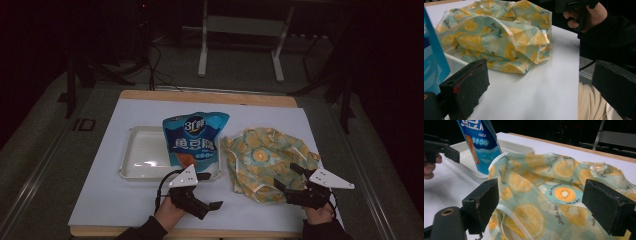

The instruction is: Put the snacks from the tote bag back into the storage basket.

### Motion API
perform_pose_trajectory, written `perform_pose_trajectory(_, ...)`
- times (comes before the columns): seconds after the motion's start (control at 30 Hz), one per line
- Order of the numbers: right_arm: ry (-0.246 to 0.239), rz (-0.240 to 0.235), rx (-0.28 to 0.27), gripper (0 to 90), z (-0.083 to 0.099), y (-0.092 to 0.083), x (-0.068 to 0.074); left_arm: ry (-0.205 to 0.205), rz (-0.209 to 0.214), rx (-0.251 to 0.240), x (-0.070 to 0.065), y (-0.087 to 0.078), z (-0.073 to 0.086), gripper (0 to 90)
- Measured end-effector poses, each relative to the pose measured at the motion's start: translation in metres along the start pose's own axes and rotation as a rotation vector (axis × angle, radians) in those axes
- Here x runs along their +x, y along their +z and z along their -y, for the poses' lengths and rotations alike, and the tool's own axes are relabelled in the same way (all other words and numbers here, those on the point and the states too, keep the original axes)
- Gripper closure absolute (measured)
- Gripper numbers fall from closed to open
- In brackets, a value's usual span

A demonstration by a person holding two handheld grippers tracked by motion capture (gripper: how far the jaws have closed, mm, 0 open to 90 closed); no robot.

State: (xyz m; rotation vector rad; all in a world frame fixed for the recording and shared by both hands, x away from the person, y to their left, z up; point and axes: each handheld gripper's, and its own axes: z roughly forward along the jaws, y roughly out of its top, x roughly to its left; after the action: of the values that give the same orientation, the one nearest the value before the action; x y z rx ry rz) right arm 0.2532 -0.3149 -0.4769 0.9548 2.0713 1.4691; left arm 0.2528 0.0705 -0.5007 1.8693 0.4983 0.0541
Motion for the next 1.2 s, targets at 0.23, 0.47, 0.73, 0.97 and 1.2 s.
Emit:
perform_pose_trajectory(0.23, 0.003, -0.001, 0.005, 13.9, 0.0000, 0.0003, 0.0006, 0.006, -0.011, -0.001, 0.0001, -0.0023, 0.0014, 1.8)
perform_pose_trajectory(0.47, -0.003, -0.002, 0.010, 13.9, 0.0008, 0.0011, 0.0009, 0.010, -0.017, 0.007, 0.0002, -0.0029, 0.0040, 1.8)
perform_pose_trajectory(0.73, 0.008, -0.006, 0.003, 14.0, 0.0007, 0.0000, -0.0002, 0.020, -0.020, 0.006, -0.0009, -0.0046, 0.0046, 1.8)
perform_pose_trajectory(0.97, 0.014, -0.008, 0.003, 14.2, 0.0013, 0.0003, -0.0013, 0.016, -0.028, -0.001, 0.0002, -0.0068, 0.0049, 1.8)
perform_pose_trajectory(1.2, 0.022, -0.006, -0.001, 14.2, 0.0014, -0.0008, -0.0025, 0.017, -0.034, -0.001, -0.0005, -0.0083, 0.0056, 1.8)
